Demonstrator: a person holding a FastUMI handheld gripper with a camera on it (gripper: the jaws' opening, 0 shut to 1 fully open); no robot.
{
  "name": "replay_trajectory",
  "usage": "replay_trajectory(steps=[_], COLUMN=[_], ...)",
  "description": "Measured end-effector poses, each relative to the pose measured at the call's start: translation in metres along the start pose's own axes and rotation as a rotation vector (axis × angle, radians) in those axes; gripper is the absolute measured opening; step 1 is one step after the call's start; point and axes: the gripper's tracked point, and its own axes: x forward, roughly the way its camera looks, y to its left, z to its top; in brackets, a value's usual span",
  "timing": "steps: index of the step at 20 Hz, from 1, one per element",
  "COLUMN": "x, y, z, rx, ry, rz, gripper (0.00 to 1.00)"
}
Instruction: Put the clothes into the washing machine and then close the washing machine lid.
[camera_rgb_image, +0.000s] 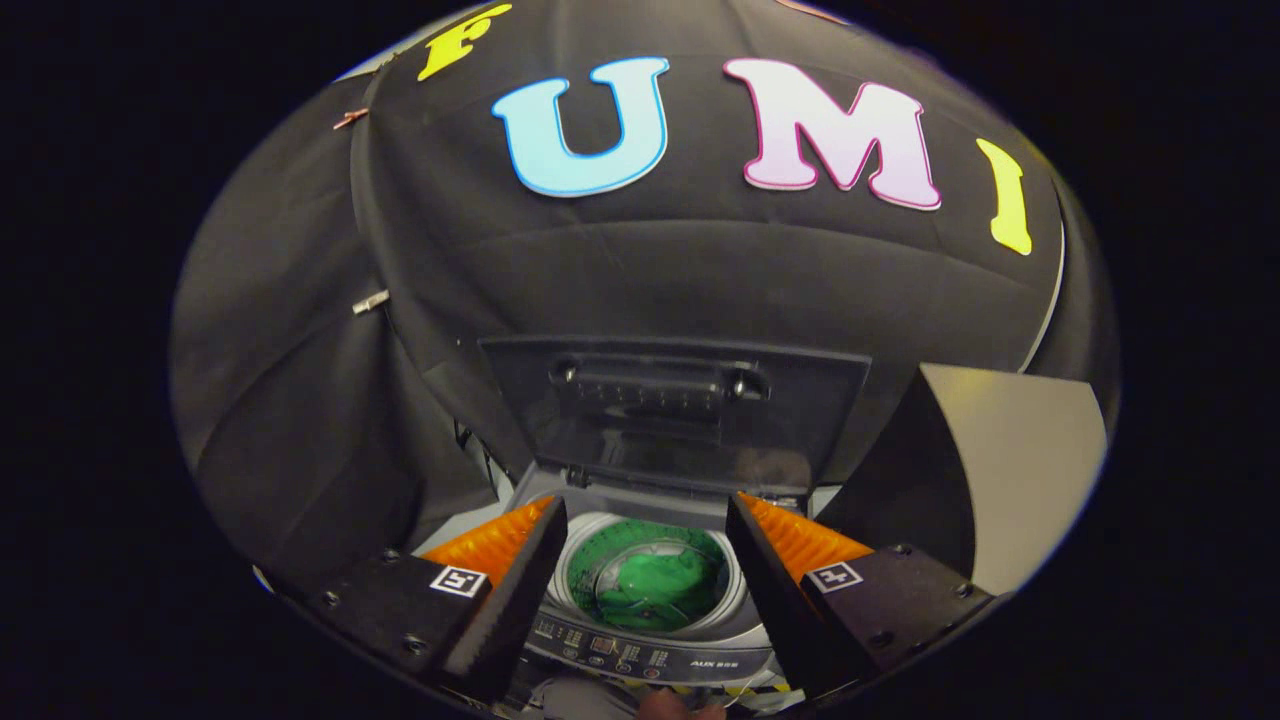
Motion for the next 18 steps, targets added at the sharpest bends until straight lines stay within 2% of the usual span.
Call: replay_trajectory(steps=[4,7,16,18], x=[0.001,0.015,0.107,0.123], y=[-0.008,-0.013,-0.048,-0.048], z=[0.060,0.094,0.105,0.103], rx=[0.004,-0.021,-0.055,-0.042], ry=[-0.155,-0.215,-0.160,-0.141], rz=[-0.016,-0.040,-0.137,-0.135], gripper=[1.00,0.99,1.00,1.00])
